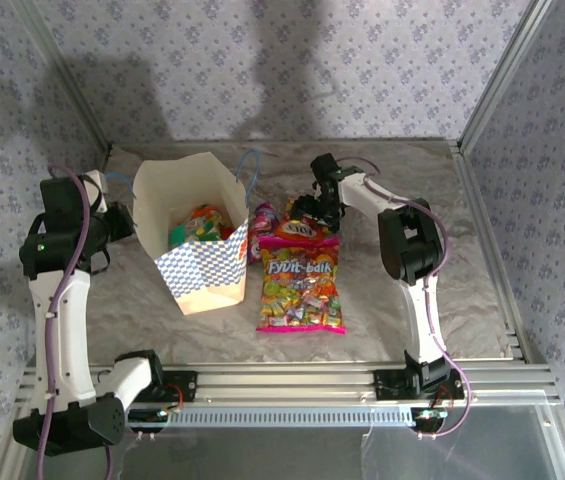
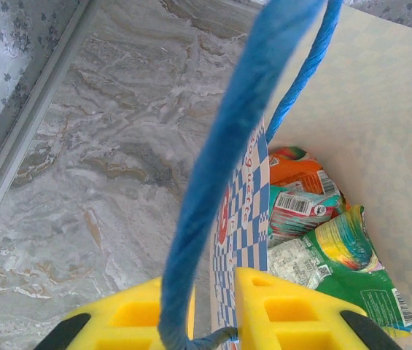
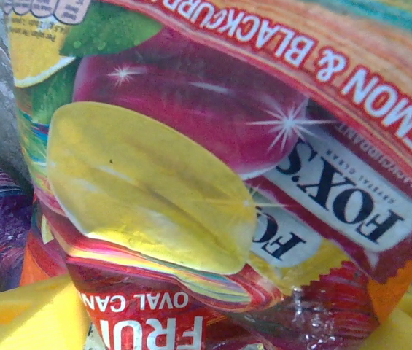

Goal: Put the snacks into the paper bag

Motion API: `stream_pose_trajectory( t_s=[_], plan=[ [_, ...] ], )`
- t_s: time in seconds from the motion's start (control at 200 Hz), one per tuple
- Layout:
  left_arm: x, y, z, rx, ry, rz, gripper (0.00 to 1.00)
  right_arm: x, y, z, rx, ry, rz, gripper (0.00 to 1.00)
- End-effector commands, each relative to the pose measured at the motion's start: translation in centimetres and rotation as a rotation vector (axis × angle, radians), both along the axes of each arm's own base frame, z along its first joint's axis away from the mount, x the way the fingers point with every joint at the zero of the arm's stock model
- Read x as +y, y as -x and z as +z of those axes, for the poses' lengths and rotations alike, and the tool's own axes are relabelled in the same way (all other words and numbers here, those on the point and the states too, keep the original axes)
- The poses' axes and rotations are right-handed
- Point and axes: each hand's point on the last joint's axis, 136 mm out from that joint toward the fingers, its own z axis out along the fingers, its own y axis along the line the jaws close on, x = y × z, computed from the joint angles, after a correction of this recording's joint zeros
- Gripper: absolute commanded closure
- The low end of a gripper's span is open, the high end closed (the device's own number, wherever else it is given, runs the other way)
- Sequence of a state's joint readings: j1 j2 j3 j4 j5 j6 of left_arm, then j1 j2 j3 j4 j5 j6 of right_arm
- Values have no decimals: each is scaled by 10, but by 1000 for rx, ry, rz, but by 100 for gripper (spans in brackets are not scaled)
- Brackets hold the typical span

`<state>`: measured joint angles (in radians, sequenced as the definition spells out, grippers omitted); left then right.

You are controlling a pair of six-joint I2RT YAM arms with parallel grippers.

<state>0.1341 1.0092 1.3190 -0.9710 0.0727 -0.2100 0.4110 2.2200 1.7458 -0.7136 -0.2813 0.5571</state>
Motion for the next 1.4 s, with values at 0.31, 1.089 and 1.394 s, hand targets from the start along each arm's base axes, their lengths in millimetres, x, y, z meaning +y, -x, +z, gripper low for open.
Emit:
stream_pose_trajectory(
  t_s=[0.31, 1.089, 1.394],
  plan=[
    [-2, 10, -1, 7, -16, -10, 78, -32, 11, -23, 69, 110, -31, 46],
    [-2, 14, 2, -5, -16, -11, 78, -67, 4, 15, -5, 141, -73, 75],
    [-5, 15, 5, -17, -7, -18, 78, -77, 4, 44, -71, 181, -64, 81]
  ],
)
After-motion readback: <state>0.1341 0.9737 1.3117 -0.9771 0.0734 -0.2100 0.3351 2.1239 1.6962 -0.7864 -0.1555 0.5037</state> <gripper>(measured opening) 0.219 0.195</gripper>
